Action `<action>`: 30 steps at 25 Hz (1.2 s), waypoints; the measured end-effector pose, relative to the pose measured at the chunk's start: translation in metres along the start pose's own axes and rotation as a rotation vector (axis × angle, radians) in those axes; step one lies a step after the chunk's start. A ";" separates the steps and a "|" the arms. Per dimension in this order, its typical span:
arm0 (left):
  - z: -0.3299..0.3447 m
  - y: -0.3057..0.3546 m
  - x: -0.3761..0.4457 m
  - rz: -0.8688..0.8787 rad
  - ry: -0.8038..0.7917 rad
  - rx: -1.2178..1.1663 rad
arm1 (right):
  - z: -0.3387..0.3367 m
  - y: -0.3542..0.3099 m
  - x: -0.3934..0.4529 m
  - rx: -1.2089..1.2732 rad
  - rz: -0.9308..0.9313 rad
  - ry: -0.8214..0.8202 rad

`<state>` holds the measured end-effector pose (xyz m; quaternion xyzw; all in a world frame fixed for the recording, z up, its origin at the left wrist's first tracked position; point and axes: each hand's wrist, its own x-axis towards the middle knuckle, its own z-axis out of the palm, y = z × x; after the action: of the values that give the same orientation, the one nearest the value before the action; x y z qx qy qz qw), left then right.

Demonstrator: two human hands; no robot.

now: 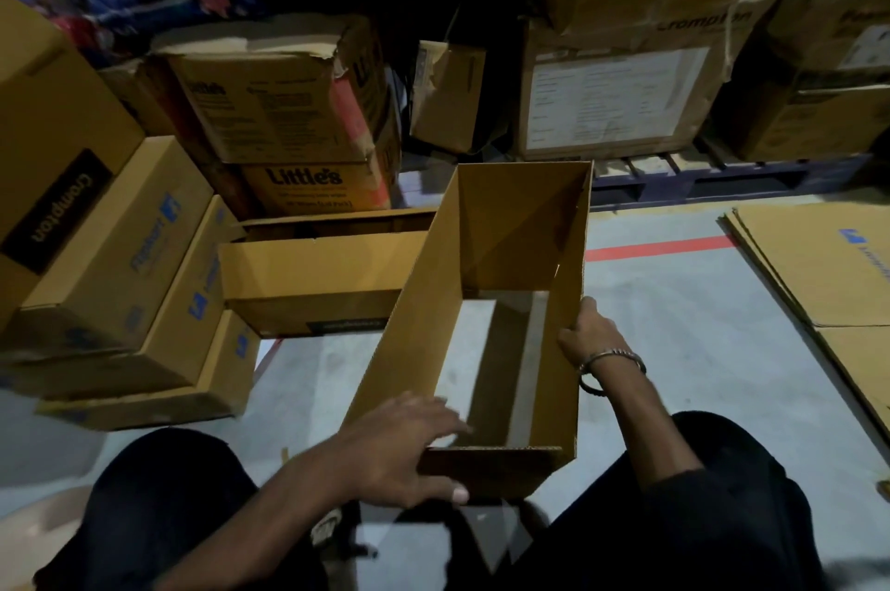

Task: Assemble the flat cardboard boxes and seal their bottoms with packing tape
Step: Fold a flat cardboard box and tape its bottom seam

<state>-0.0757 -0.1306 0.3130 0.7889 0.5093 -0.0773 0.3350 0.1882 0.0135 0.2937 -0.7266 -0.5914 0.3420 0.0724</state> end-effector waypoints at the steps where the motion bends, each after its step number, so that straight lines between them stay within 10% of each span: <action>1: 0.013 -0.004 -0.003 0.021 0.041 0.056 | 0.000 0.000 -0.001 0.014 -0.004 0.005; 7: 0.023 -0.012 0.034 -0.069 0.324 0.122 | -0.017 0.005 -0.015 -0.044 -0.048 -0.049; 13: 0.031 -0.007 0.089 -0.120 0.296 0.154 | -0.019 0.017 -0.007 -0.124 -0.068 -0.055; 18: 0.018 -0.014 0.113 -0.479 0.265 0.620 | -0.002 0.020 0.003 -0.146 0.027 0.030; 22: -0.011 -0.015 0.106 -0.515 0.340 0.661 | 0.026 0.014 0.013 -0.576 -0.119 0.427; 30: -0.017 -0.050 0.090 -0.637 0.442 0.475 | 0.029 0.002 0.100 -1.040 -0.081 0.245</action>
<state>-0.0798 -0.0400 0.2623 0.6456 0.7539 -0.1208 -0.0127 0.1800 0.0950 0.2296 -0.6777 -0.6977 -0.0865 -0.2157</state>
